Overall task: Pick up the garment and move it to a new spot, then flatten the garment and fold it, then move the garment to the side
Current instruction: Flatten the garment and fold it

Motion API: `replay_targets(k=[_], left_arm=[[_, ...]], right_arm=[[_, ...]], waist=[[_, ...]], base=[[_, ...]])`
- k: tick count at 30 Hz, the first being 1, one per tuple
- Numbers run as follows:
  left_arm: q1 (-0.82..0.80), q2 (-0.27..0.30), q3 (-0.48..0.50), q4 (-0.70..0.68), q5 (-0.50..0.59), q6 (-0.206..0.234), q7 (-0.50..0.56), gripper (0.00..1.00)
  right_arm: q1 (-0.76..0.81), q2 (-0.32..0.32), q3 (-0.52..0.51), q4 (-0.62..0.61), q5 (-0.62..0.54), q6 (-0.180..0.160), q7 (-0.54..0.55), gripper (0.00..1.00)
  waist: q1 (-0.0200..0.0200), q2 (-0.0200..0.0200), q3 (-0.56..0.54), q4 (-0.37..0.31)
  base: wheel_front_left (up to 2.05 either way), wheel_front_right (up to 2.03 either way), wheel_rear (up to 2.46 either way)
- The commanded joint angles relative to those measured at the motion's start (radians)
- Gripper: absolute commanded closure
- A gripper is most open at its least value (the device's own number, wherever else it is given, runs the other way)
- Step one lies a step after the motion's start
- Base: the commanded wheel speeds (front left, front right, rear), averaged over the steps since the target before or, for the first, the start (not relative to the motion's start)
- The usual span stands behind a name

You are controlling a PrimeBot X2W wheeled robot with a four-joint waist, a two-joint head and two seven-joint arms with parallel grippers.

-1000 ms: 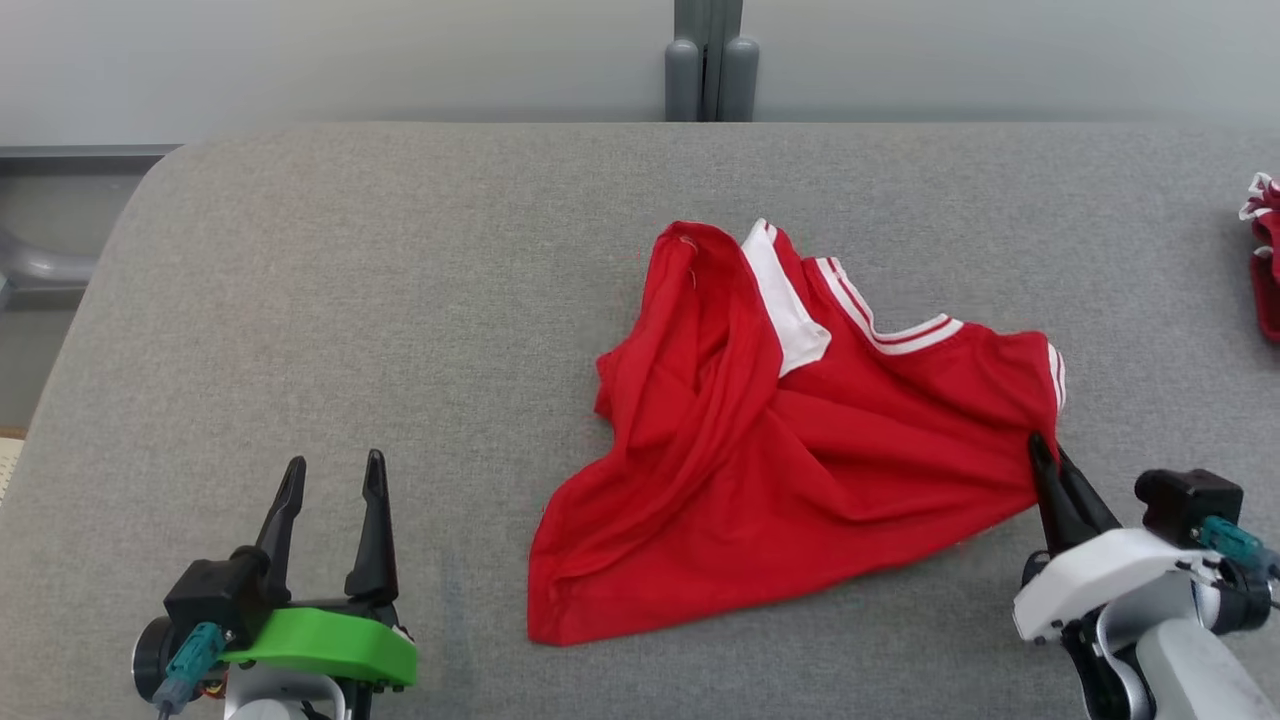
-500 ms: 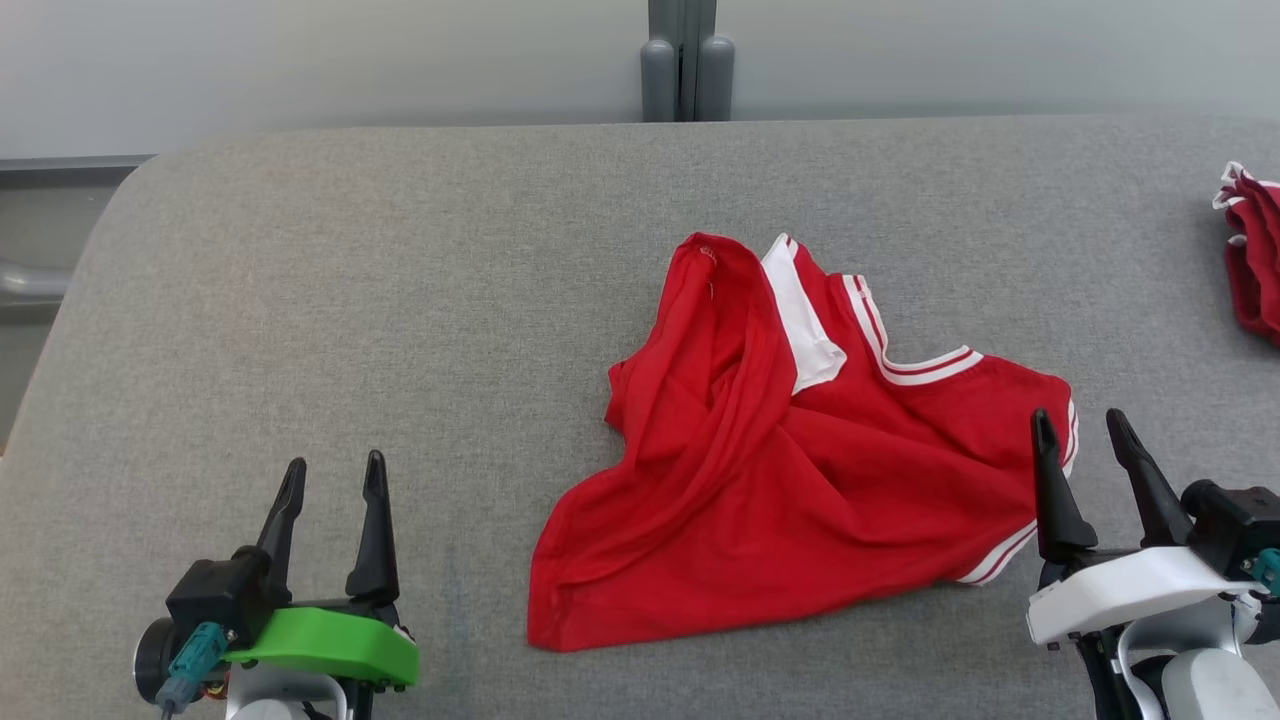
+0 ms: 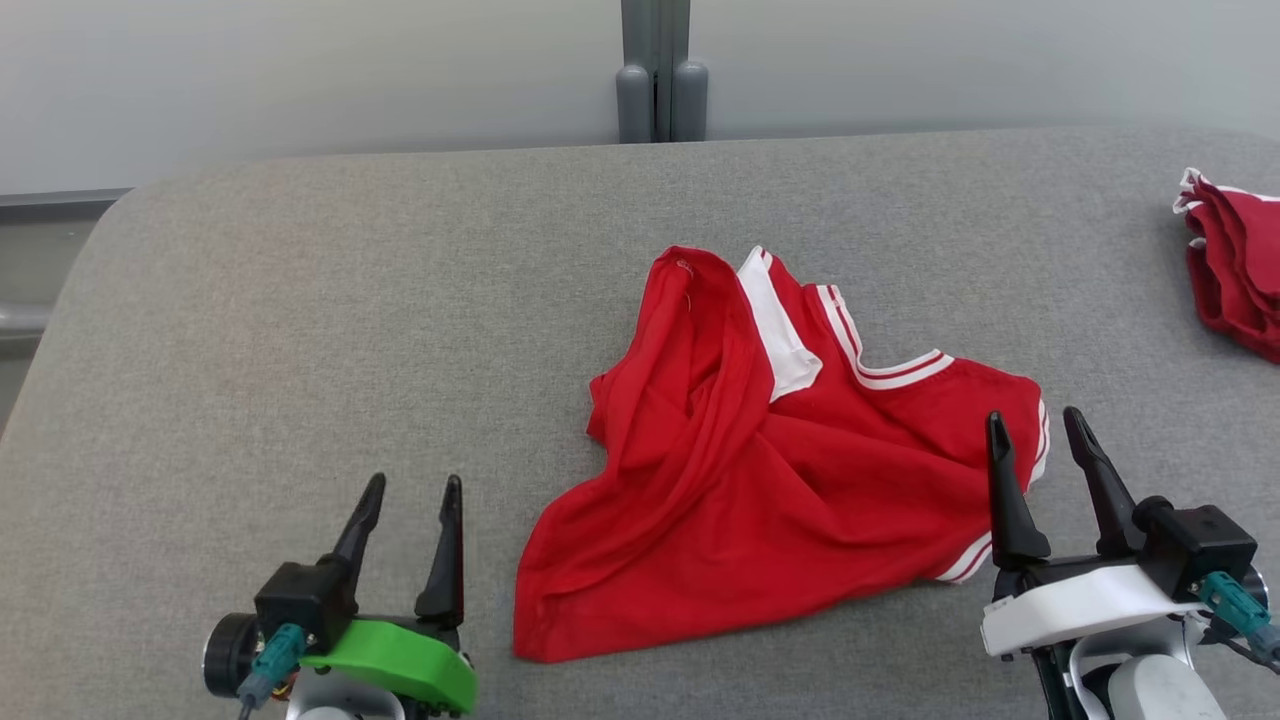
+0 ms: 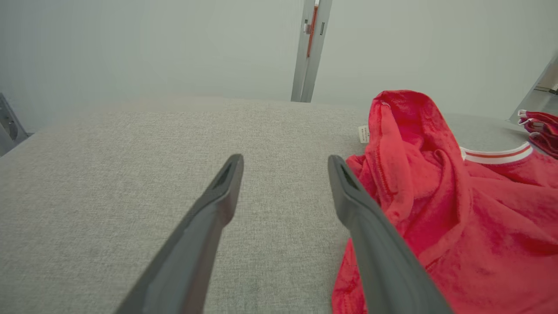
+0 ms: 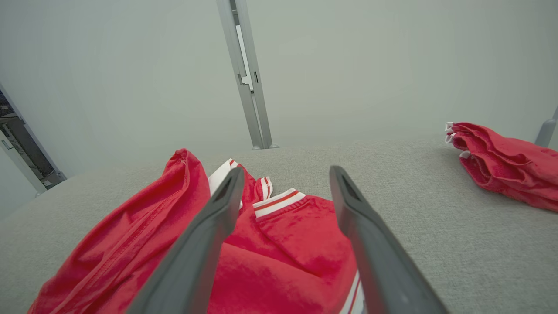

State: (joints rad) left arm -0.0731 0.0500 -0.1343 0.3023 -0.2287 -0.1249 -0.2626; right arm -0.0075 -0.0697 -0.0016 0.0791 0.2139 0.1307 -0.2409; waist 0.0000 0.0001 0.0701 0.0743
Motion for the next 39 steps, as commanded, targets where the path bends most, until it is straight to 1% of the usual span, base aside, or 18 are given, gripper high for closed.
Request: replay_targets(k=[1, 5, 11, 15, 23, 29, 30, 32, 33, 35, 39], left_arm=[[-0.015, 0.002, -0.014, 0.008, 0.009, -0.005, -0.003, 0.00], [-0.056, 0.004, -0.083, 0.035, 0.020, -0.007, -0.003, 0.00], [-0.157, 0.014, -0.252, 0.092, 0.003, -0.006, -0.003, 0.00], [-0.228, 0.016, -0.329, 0.148, -0.022, -0.007, -0.003, 0.00], [-0.344, 0.012, -0.438, 0.293, -0.068, -0.007, -0.002, 0.00], [-0.411, 0.009, -0.464, 0.418, -0.101, -0.007, -0.003, 0.00], [-0.419, 0.008, -0.467, 0.439, -0.106, -0.007, -0.002, 0.28], [-0.440, 0.008, -0.465, 0.474, -0.113, -0.007, -0.002, 0.98], [-0.448, 0.007, -0.463, 0.482, -0.119, -0.007, -0.001, 1.00], [-0.459, 0.007, -0.450, 0.478, -0.121, -0.007, -0.001, 1.00], [-0.466, 0.018, -0.390, 0.412, -0.128, 0.001, -0.001, 1.00]], right_arm=[[-0.013, 0.002, 0.005, 0.005, -0.009, 0.000, -0.009, 0.00], [-0.025, 0.006, 0.017, 0.018, -0.011, 0.000, -0.016, 0.00], [-0.048, 0.008, 0.030, 0.038, -0.011, 0.000, -0.021, 0.00], [-0.063, 0.010, 0.035, 0.048, -0.012, 0.000, -0.024, 0.00], [-0.080, 0.012, 0.036, 0.059, -0.013, 0.000, -0.025, 0.00], [-0.094, 0.015, 0.031, 0.049, -0.012, 0.000, -0.025, 0.00], [-0.095, 0.015, 0.030, 0.047, -0.013, 0.000, -0.025, 0.00], [-0.099, 0.015, 0.027, 0.048, -0.014, 0.000, -0.025, 0.00], [-0.101, 0.016, 0.026, 0.048, -0.015, 0.000, -0.025, 0.00], [-0.102, 0.016, 0.024, 0.044, -0.016, 0.000, -0.025, 0.00], [-0.095, 0.017, 0.015, 0.043, -0.015, 0.000, -0.025, 0.00]], waist=[[0.0000, -0.0001, 0.003, -0.009], [0.0000, -0.0001, 0.013, -0.030], [0.0000, -0.0001, 0.031, -0.081], [0.0000, -0.0001, 0.044, -0.121], [0.0000, -0.0001, 0.081, -0.191], [0.0000, -0.0001, 0.108, -0.206], [0.0000, -0.0001, 0.110, -0.206], [0.0000, -0.0001, 0.113, -0.204], [0.0000, -0.0001, 0.113, -0.201], [0.0000, -0.0001, 0.111, -0.194], [0.0000, -0.0001, 0.101, -0.173]], base=[[0.00, 0.00, 0.00], [0.00, 0.00, 0.00], [0.00, 0.00, 0.00], [0.00, 0.00, 0.00], [0.00, 0.00, 0.00], [0.00, 0.00, 0.00], [0.00, 0.00, 0.00], [0.00, 0.00, 0.00], [0.00, 0.00, 0.00], [0.00, 0.00, 0.00], [0.00, 0.00, 0.00]])
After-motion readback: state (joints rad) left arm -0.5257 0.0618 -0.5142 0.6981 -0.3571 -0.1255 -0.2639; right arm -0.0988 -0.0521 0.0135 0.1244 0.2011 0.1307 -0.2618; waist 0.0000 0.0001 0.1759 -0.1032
